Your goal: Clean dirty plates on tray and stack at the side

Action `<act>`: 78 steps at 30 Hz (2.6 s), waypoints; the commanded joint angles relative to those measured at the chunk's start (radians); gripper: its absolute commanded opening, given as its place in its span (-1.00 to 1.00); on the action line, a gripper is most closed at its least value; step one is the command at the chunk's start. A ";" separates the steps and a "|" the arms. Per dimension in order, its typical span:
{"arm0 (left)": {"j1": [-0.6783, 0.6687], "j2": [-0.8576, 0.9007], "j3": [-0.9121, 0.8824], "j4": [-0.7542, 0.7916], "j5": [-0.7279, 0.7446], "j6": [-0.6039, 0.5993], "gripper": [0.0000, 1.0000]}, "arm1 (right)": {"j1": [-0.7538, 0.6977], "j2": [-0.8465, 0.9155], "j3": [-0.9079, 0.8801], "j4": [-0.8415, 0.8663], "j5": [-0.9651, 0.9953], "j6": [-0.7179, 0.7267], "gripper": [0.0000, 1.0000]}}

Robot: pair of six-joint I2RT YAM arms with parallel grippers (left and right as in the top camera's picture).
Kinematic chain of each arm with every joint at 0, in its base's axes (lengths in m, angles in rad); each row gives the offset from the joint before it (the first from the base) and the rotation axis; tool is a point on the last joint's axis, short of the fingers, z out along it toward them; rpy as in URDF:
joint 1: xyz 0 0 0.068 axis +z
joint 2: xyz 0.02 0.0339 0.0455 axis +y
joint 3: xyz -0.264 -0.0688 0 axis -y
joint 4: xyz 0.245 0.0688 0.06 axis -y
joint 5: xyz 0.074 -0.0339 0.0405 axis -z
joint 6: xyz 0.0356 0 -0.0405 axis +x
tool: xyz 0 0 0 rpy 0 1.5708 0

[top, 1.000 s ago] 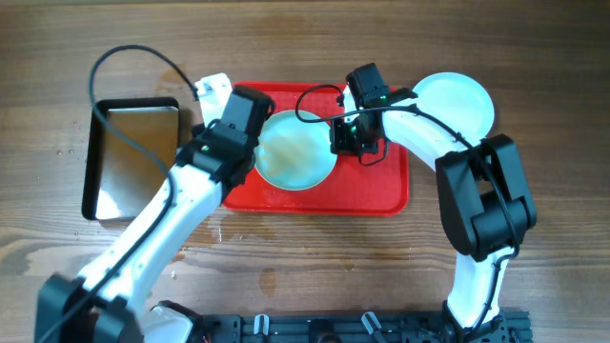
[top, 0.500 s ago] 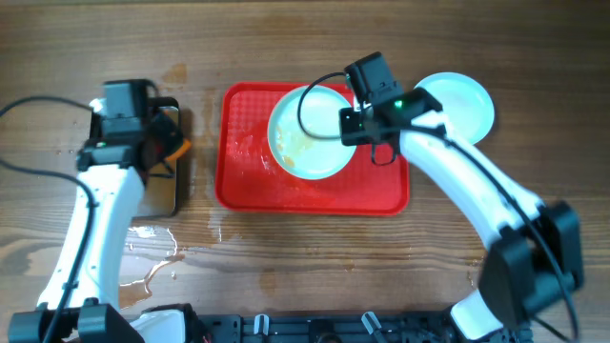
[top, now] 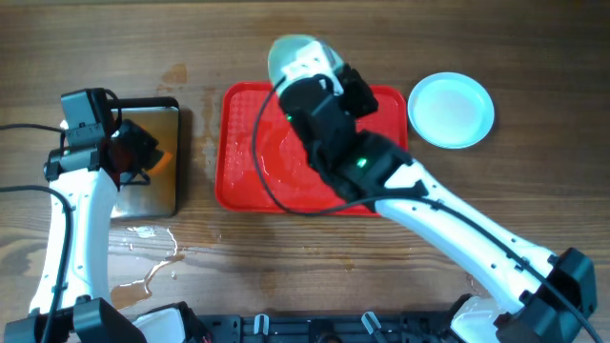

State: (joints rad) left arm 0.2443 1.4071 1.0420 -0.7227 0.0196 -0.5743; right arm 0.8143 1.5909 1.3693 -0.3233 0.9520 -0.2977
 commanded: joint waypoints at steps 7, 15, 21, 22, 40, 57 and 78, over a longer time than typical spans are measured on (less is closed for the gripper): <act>0.006 -0.003 -0.006 0.003 0.017 -0.010 -0.92 | 0.067 -0.023 0.019 0.565 0.340 -0.817 -0.91; 0.006 -0.003 -0.009 0.003 0.017 -0.009 -0.92 | 0.064 -0.022 0.012 0.375 0.341 -0.468 -0.91; 0.006 -0.003 -0.009 0.003 0.017 -0.006 -0.92 | -0.003 -0.022 0.012 -0.153 -0.093 0.264 -0.91; 0.006 -0.003 -0.009 0.003 0.017 -0.006 -0.92 | -0.027 -0.022 0.012 -0.191 -0.203 0.414 -0.91; 0.007 -0.003 -0.009 0.000 0.013 0.020 -0.92 | -0.788 -0.022 0.006 -0.354 -0.742 0.855 -0.91; 0.006 -0.003 -0.009 0.003 0.014 0.020 -0.92 | -0.952 0.209 -0.089 -0.272 -0.788 0.929 -0.78; 0.008 0.006 -0.011 0.009 -0.111 0.007 -0.92 | -0.888 0.011 -0.089 -0.497 -1.333 0.716 0.40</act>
State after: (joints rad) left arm 0.2443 1.4078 1.0370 -0.7219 -0.0292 -0.5694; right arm -0.1215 1.6489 1.2812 -0.7704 -0.2897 0.4767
